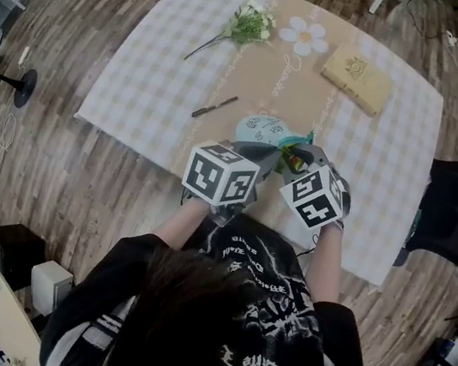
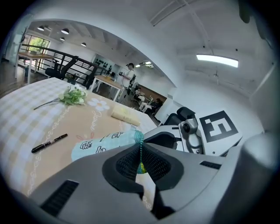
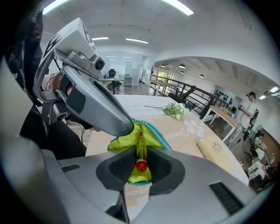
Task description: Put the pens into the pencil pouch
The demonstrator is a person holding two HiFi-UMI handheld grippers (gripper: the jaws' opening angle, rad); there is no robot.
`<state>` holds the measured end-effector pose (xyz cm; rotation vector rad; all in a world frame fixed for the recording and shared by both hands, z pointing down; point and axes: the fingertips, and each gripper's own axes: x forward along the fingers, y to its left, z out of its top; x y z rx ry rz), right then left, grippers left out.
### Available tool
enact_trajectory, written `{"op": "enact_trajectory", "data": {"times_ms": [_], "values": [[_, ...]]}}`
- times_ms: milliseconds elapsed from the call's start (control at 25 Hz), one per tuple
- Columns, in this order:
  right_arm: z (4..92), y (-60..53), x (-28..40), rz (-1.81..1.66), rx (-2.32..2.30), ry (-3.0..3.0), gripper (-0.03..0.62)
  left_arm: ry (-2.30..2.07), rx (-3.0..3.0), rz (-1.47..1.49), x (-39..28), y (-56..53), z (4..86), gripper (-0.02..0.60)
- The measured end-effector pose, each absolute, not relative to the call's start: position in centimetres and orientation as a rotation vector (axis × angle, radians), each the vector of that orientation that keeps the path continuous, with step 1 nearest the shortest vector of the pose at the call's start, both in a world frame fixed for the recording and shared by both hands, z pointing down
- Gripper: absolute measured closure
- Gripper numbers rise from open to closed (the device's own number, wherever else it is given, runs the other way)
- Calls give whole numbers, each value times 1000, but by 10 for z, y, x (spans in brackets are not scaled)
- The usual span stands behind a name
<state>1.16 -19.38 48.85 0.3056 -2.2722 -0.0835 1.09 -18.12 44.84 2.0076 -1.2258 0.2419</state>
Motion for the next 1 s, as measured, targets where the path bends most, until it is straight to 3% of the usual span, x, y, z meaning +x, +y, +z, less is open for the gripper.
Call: {"op": "enact_trajectory", "data": {"times_ms": [200,400,1000], "values": [[483,-198,9,-74,353,-2310,507,-1244,1974,179,-2,-185,445,554],[471,-198,10,52,401,-2412,408,-1288,1933,105,-14,-190,444,554],[422,-201,9,156,432,-2647,401,-1556,1818,-64,-101,-179,416,554]]}}
